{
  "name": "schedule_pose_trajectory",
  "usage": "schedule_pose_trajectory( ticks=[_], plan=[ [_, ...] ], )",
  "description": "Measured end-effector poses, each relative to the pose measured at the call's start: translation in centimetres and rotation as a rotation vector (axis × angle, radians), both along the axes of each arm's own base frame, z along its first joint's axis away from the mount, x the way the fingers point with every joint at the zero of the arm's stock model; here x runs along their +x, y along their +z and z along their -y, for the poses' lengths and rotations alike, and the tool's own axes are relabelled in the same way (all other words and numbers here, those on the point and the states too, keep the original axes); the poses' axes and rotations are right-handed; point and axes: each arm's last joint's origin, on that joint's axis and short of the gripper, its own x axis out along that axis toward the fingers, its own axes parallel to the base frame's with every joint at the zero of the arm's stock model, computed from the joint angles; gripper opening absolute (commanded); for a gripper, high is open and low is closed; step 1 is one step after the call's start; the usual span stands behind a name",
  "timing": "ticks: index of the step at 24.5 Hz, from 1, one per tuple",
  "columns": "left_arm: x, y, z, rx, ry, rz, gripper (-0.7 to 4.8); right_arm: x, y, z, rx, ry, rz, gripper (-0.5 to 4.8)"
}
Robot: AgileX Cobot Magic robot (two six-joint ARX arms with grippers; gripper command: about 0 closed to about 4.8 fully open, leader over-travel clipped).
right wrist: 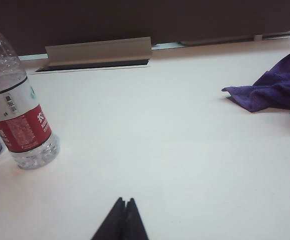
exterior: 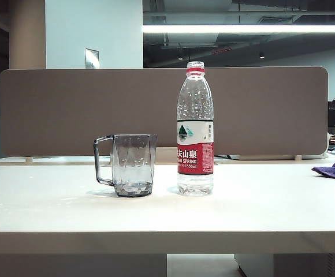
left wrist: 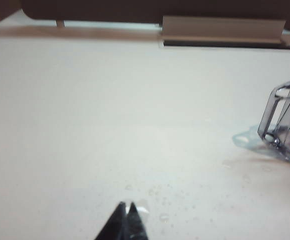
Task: Pick up the mineral water bottle on the table and pour a little water into the mug.
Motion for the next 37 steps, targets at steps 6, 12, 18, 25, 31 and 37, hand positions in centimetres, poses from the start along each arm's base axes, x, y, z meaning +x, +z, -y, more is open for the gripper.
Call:
schedule_pose_trajectory(
  ticks=[6, 12, 18, 25, 31, 37],
  plan=[
    [0.3, -2.0, -0.1, -0.001, 0.009, -0.065, -0.05, 0.0, 0.0, 0.0, 0.0, 0.0, 0.0, -0.05],
    [0.3, -2.0, -0.6, -0.002, 0.067, -0.065, -0.05, 0.0, 0.0, 0.0, 0.0, 0.0, 0.0, -0.05],
    [0.3, -2.0, -0.6, -0.003, 0.063, -0.065, -0.05, 0.0, 0.0, 0.0, 0.0, 0.0, 0.0, -0.05],
    [0.3, -2.0, -0.6, -0.003, 0.063, -0.065, -0.05, 0.0, 0.0, 0.0, 0.0, 0.0, 0.0, -0.05],
    [0.3, -2.0, -0.6, -0.003, 0.063, -0.065, -0.05, 0.0, 0.0, 0.0, 0.0, 0.0, 0.0, -0.05],
    [0.3, -2.0, -0.6, -0.003, 0.063, -0.065, -0.05, -0.1, -0.8, 0.5, -0.018, -0.159, -0.079, -0.05]
  ],
)
